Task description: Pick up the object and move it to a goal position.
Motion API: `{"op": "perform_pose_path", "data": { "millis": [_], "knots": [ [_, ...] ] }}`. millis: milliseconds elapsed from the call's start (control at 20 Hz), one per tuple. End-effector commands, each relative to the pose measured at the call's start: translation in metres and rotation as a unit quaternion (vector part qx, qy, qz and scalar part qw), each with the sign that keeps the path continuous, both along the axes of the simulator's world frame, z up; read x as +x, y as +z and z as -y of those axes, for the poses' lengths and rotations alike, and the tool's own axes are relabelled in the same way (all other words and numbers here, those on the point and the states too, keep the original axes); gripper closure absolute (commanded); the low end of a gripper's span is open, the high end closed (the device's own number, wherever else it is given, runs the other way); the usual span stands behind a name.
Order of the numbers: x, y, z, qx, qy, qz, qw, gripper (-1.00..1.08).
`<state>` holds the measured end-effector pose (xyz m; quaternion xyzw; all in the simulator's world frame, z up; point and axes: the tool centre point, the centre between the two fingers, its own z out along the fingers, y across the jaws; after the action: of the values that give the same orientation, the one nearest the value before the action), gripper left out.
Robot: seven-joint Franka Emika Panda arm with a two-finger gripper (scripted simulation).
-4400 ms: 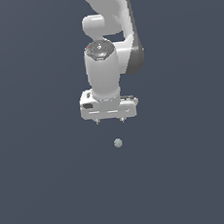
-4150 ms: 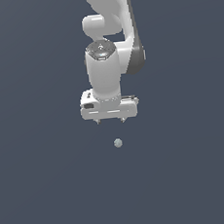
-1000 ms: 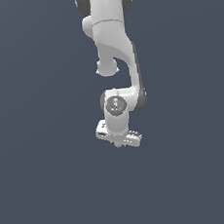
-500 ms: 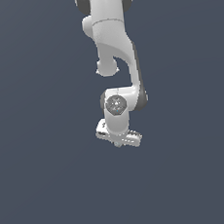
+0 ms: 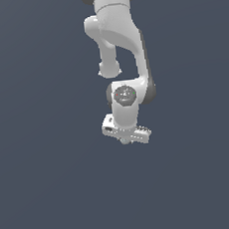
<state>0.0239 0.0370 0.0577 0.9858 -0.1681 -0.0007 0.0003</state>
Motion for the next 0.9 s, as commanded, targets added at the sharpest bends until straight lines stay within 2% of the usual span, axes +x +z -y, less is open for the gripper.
{"op": "perform_pose_path", "data": {
  "millis": [0,850],
  "knots": [
    [-0.005,0.017,-0.01,0.0,0.0,0.001,1.0,1.08],
    [-0.057,0.189,-0.114,-0.001,0.0,0.001,1.0,1.08]
  ]
}}
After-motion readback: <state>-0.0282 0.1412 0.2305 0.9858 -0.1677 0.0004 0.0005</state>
